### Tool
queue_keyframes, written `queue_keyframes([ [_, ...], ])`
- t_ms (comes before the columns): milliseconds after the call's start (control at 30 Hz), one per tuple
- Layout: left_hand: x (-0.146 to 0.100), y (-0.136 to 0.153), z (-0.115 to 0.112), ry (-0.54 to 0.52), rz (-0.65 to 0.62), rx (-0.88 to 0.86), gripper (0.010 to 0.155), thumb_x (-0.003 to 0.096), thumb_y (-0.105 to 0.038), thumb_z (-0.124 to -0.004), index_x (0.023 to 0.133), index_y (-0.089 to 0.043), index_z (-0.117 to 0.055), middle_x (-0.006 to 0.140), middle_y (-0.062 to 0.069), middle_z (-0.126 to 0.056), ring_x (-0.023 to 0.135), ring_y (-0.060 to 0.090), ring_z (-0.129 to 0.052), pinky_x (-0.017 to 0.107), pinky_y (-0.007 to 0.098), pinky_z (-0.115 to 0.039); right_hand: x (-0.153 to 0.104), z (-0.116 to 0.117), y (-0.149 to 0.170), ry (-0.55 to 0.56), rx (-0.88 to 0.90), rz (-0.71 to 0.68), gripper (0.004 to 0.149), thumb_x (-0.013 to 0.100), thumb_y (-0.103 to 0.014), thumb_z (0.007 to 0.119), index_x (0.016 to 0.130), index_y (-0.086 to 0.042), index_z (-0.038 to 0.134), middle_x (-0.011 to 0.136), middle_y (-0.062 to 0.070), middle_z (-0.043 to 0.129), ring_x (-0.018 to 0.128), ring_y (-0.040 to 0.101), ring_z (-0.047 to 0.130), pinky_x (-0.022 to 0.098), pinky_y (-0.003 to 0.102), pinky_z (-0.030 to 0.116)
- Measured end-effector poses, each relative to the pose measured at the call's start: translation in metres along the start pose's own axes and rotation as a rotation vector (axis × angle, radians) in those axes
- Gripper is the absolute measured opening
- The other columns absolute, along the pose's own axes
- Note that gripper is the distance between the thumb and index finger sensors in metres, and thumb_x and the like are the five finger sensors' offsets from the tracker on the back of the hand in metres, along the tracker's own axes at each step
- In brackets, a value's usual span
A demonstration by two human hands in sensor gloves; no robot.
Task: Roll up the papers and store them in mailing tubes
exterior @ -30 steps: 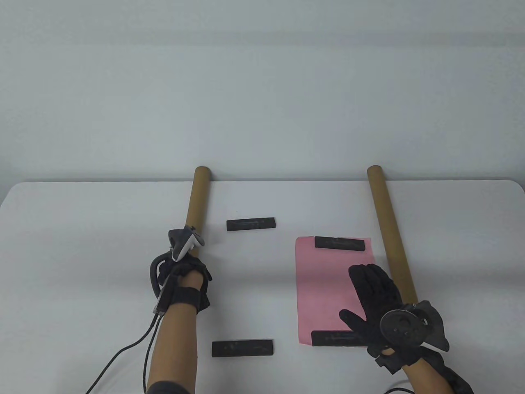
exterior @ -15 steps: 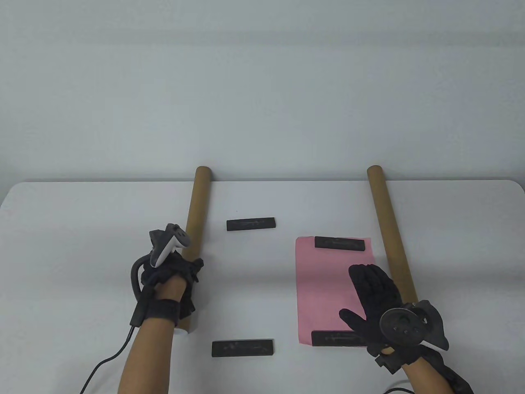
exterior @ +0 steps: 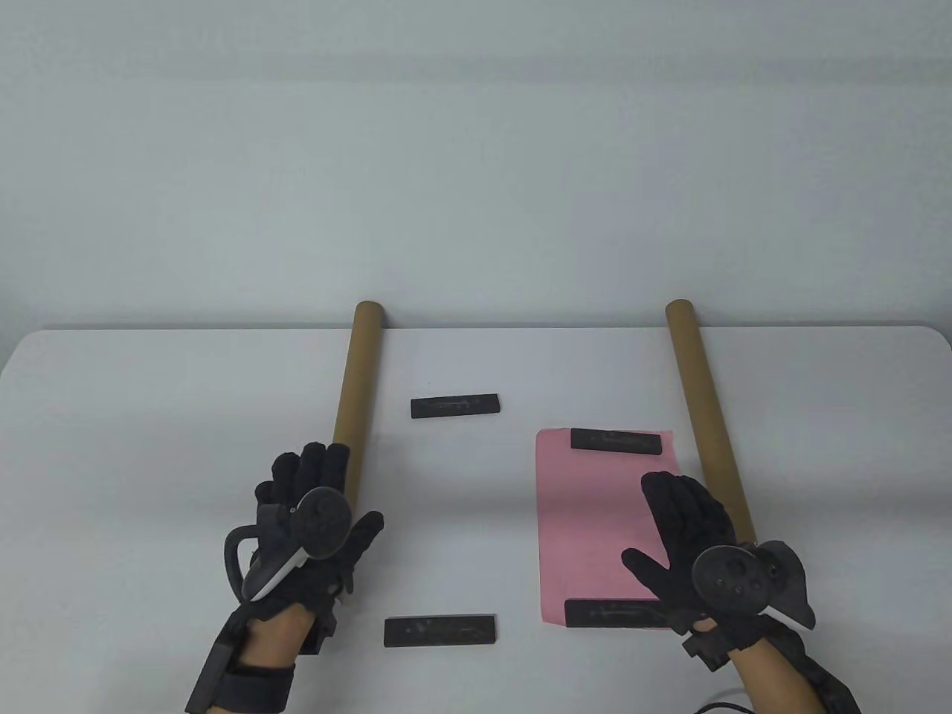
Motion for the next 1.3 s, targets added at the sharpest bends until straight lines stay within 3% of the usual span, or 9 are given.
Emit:
queue_keyframes([
  [233,-0.01,0.001,-0.008,-0.008,-0.101,0.041,0.093,0.0368,-0.071,-0.067,0.107,-0.038,-0.016,0.119,0.004,-0.025,0.112,0.047,-0.031,0.076,0.066,-0.04,0.002,-0.008,0.018,0.035,-0.077,0.117,0.095,0.049,-0.056,0.081,0.115,-0.001,0.041,0.115,0.027,0.049,0.101,0.065,0.054,0.062,0.081,0.053],
  [400,-0.011,-0.002,-0.009,-0.021,-0.116,0.053,0.093,0.0367,-0.071,-0.067,0.107,-0.038,-0.017,0.119,0.004,-0.026,0.112,0.046,-0.031,0.076,0.066,-0.04,0.005,-0.012,0.031,0.002,-0.123,0.223,0.098,0.049,-0.057,0.083,0.115,-0.001,0.038,0.116,0.028,0.046,0.101,0.066,0.052,0.062,0.082,0.051],
  [567,-0.008,-0.003,-0.015,-0.003,-0.116,0.07,0.093,0.0367,-0.071,-0.067,0.108,-0.037,-0.017,0.119,0.004,-0.026,0.112,0.046,-0.033,0.076,0.066,-0.041,0.028,0.0,0.065,-0.171,-0.158,0.491,0.102,0.049,-0.057,0.085,0.116,-0.001,0.033,0.117,0.028,0.042,0.102,0.067,0.048,0.062,0.083,0.052],
  [733,-0.004,-0.009,-0.022,0.024,-0.133,0.082,0.093,0.037,-0.071,-0.068,0.107,-0.037,-0.016,0.119,0.004,-0.025,0.112,0.046,-0.033,0.076,0.066,-0.041,0.056,0.026,0.12,-0.366,-0.142,0.776,0.105,0.046,-0.055,0.089,0.114,0.002,0.033,0.114,0.03,0.045,0.098,0.067,0.057,0.061,0.08,0.061],
  [933,-0.005,-0.01,-0.023,0.033,-0.138,0.096,0.093,0.0372,-0.071,-0.068,0.108,-0.037,-0.017,0.119,0.005,-0.026,0.111,0.046,-0.031,0.076,0.066,-0.042,0.056,0.065,0.165,-0.485,-0.195,1.078,0.11,0.044,-0.056,0.09,0.111,0.007,0.03,0.109,0.032,0.047,0.093,0.063,0.063,0.061,0.073,0.066],
  [1000,-0.005,-0.01,-0.023,0.038,-0.143,0.093,0.093,0.0374,-0.071,-0.068,0.108,-0.037,-0.017,0.119,0.005,-0.025,0.111,0.046,-0.031,0.076,0.065,-0.042,0.055,0.075,0.169,-0.486,-0.211,1.112,0.106,0.045,-0.054,0.09,0.111,0.007,0.033,0.107,0.03,0.051,0.09,0.06,0.068,0.061,0.07,0.069],
  [1033,-0.005,-0.009,-0.024,0.039,-0.142,0.092,0.093,0.0374,-0.07,-0.068,0.108,-0.036,-0.017,0.119,0.005,-0.025,0.111,0.046,-0.03,0.076,0.065,-0.042,0.057,0.077,0.171,-0.512,-0.204,1.127,0.101,0.049,-0.054,0.085,0.111,0.006,0.032,0.107,0.03,0.05,0.089,0.059,0.066,0.062,0.067,0.07],
  [1100,-0.005,-0.009,-0.023,0.039,-0.145,0.092,0.094,0.0374,-0.07,-0.068,0.108,-0.036,-0.017,0.119,0.006,-0.025,0.111,0.046,-0.03,0.076,0.065,-0.043,0.061,0.076,0.17,-0.47,-0.225,1.134,0.09,0.05,-0.047,0.086,0.109,0.005,0.042,0.101,0.027,0.06,0.083,0.055,0.075,0.059,0.063,0.075],
  [1300,-0.006,-0.008,-0.022,0.032,-0.144,0.093,0.094,0.0375,-0.07,-0.068,0.108,-0.036,-0.017,0.119,0.006,-0.025,0.111,0.046,-0.03,0.076,0.065,-0.042,0.062,0.068,0.171,-0.472,-0.206,1.166,0.085,0.05,-0.045,0.086,0.106,0.005,0.045,0.097,0.026,0.063,0.078,0.05,0.084,0.055,0.059,0.084],
])
Point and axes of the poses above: the tracker on the back of each hand, its own y axis roughly to the little-finger side, its own x axis roughly from the wrist to the fingertips, z = x × y, the point moved 1 cm from there along x, roughly from the wrist to the fingertips
